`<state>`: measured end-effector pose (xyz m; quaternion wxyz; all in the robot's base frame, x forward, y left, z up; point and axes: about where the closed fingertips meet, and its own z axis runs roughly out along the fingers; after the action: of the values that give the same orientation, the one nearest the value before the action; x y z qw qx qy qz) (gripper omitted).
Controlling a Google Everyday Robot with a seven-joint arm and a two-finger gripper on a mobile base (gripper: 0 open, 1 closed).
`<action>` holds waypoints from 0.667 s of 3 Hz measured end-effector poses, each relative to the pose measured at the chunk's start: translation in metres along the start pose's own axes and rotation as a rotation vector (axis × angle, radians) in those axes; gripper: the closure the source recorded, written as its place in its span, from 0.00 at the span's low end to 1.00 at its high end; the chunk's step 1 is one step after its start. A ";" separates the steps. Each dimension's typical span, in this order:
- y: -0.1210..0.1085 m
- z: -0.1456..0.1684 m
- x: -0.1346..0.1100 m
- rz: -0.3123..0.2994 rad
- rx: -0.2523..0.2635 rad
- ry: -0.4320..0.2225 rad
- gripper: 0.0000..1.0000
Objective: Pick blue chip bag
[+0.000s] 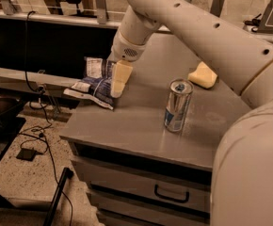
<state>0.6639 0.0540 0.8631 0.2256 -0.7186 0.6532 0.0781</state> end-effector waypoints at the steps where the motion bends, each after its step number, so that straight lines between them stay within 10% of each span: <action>1: 0.000 0.001 0.000 0.000 -0.002 0.000 0.00; 2: 0.001 0.003 0.000 -0.001 -0.005 0.000 0.13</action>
Offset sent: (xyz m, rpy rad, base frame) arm -0.0001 0.0004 -0.0007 0.0001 0.0014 0.0006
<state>0.6637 0.0555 0.8605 0.2239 -0.7193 0.6528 0.0796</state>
